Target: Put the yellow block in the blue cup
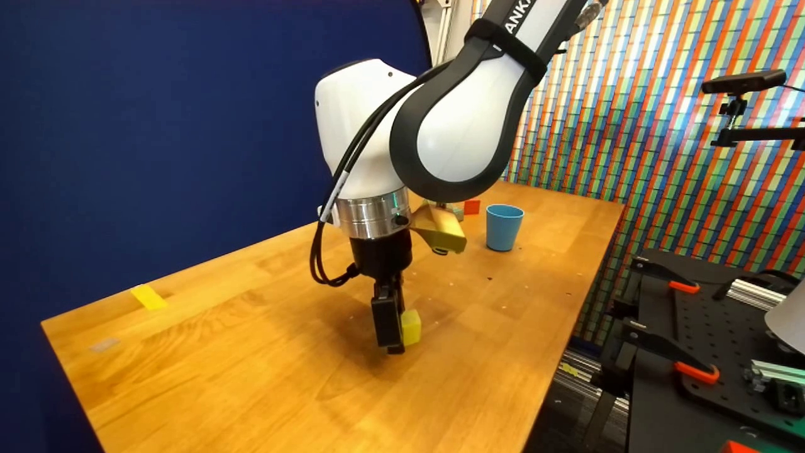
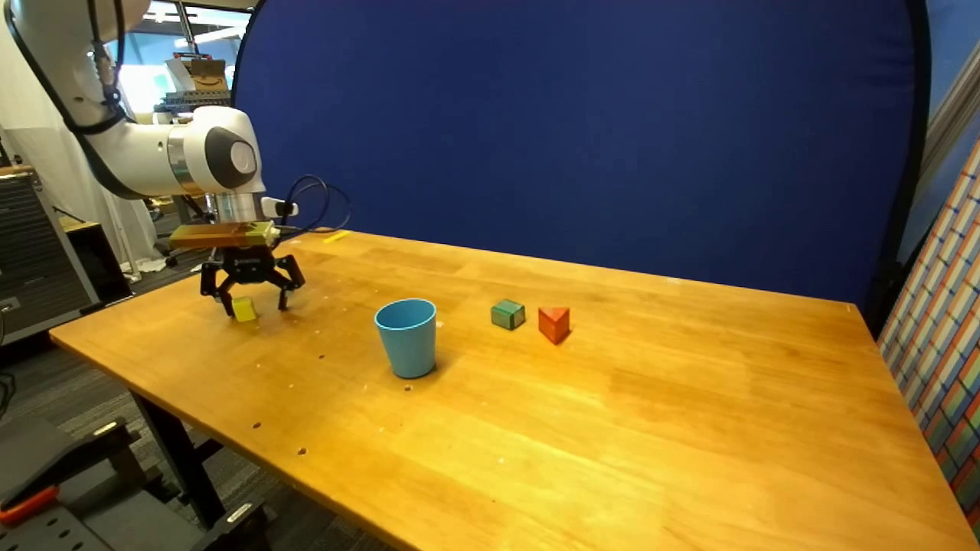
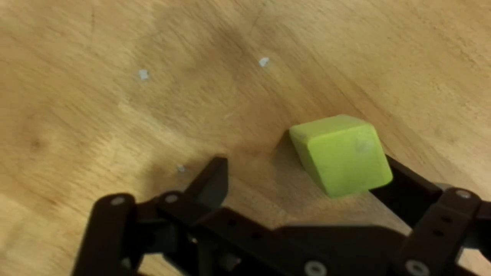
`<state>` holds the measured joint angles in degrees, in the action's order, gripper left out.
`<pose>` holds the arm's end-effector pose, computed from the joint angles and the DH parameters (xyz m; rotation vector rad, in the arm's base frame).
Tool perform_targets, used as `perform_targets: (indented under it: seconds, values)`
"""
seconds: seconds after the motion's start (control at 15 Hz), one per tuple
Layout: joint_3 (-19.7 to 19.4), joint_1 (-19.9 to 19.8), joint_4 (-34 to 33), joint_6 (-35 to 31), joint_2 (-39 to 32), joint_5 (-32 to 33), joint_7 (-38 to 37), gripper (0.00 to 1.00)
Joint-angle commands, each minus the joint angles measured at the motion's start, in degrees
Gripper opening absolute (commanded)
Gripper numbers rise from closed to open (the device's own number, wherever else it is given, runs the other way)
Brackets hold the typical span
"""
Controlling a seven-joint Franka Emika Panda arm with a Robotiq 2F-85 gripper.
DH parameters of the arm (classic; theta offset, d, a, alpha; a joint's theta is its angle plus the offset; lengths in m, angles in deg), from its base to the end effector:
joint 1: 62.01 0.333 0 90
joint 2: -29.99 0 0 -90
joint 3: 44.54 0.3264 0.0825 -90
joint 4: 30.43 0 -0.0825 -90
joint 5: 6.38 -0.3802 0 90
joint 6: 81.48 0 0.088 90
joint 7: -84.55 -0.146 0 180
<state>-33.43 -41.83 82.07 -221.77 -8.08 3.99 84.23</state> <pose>0.5029 0.3055 0.0959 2.9388 1.0047 -0.2474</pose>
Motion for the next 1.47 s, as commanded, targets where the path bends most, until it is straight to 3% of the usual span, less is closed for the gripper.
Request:
perform_targets:
  seconds: [0.0, 0.13, 0.2, 0.27, 0.73, 0.8, 1.4]
  values:
    - [-0.5, 0.8, 0.7, 1.4, 2.7, -0.4, -2.3, 1.00]
    - [-0.2, 0.9, 1.4, 1.4, 3.3, -0.7, -3.3, 1.00]
    - [-0.1, 1.0, 1.6, 1.6, 3.5, -0.8, -3.9, 0.75]
    - [-0.1, 1.2, 2.1, 1.6, 3.7, -0.8, -4.4, 0.74]
    - [0.0, 1.0, 6.3, 3.1, 7.5, -2.0, -8.8, 0.18]
    - [-0.2, 1.1, 7.2, 3.3, 8.5, -2.0, -9.6, 0.15]
    - [-6.8, -1.5, 19.4, 8.2, 28.8, 4.2, -20.9, 0.18]
